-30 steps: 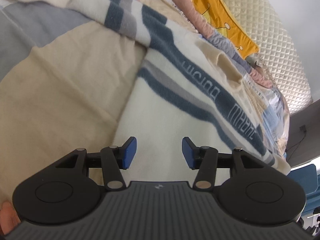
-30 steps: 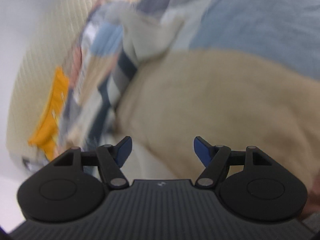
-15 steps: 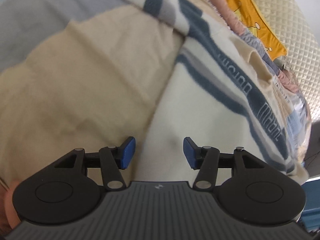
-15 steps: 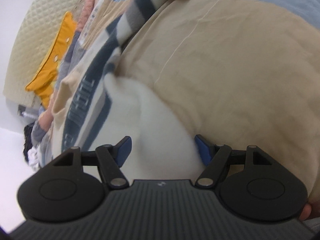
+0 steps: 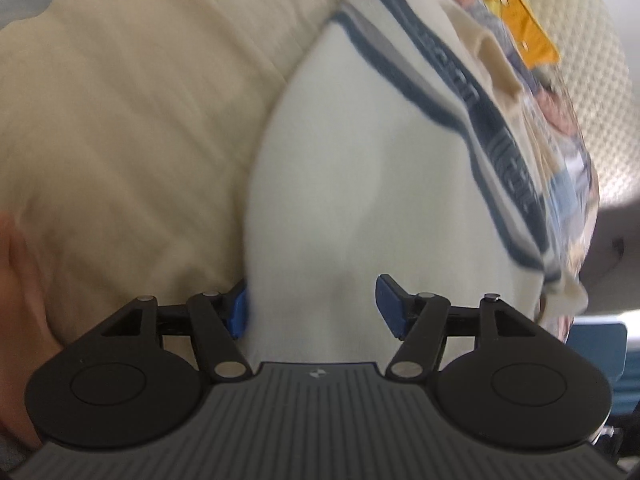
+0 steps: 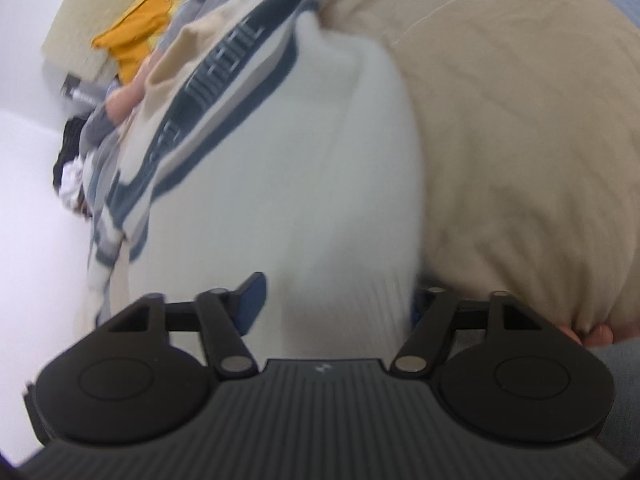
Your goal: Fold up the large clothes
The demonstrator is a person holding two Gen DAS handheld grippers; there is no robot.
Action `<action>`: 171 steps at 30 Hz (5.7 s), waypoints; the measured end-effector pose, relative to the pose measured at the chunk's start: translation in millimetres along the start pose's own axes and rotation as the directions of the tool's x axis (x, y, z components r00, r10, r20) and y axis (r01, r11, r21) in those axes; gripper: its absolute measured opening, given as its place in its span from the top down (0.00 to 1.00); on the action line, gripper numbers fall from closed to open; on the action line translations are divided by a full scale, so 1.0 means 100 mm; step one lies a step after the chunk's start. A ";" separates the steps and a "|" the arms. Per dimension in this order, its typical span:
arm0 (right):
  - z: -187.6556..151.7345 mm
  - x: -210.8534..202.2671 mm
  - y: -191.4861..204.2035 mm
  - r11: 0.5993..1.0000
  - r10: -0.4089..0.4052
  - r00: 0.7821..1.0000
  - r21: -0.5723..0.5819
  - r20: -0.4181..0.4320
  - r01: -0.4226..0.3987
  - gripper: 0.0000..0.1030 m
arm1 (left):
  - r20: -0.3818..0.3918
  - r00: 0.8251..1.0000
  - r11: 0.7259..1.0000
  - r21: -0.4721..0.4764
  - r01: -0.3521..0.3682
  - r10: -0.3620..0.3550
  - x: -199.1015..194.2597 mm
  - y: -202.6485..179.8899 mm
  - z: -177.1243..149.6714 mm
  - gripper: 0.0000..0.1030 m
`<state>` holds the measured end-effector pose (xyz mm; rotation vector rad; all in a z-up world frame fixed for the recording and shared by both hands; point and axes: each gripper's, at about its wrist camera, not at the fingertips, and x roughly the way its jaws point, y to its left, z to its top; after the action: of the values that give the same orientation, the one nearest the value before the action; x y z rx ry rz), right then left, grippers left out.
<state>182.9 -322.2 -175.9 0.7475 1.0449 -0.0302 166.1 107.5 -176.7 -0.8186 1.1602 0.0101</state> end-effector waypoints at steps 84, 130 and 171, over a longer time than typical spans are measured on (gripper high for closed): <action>0.72 0.73 0.60 0.900 -0.116 0.923 -0.354 0.366 0.254 0.47 | 0.289 0.955 0.846 0.491 -0.208 0.067 0.76 -1.12 0.50 0.57; 1.77 0.02 -1.06 0.852 -0.179 0.851 0.511 0.494 -0.117 0.20 | 0.275 0.961 0.865 0.473 -0.168 0.036 0.42 -0.95 0.10 0.49; 2.17 0.56 -1.94 0.672 0.019 0.728 0.530 0.685 -0.517 0.56 | 0.287 0.958 0.919 0.373 -0.129 0.017 0.49 -0.89 0.23 0.45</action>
<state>309.2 -575.7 -264.1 1.4772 0.1940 -0.4080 241.5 37.7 -162.6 -0.4028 0.8838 -0.0405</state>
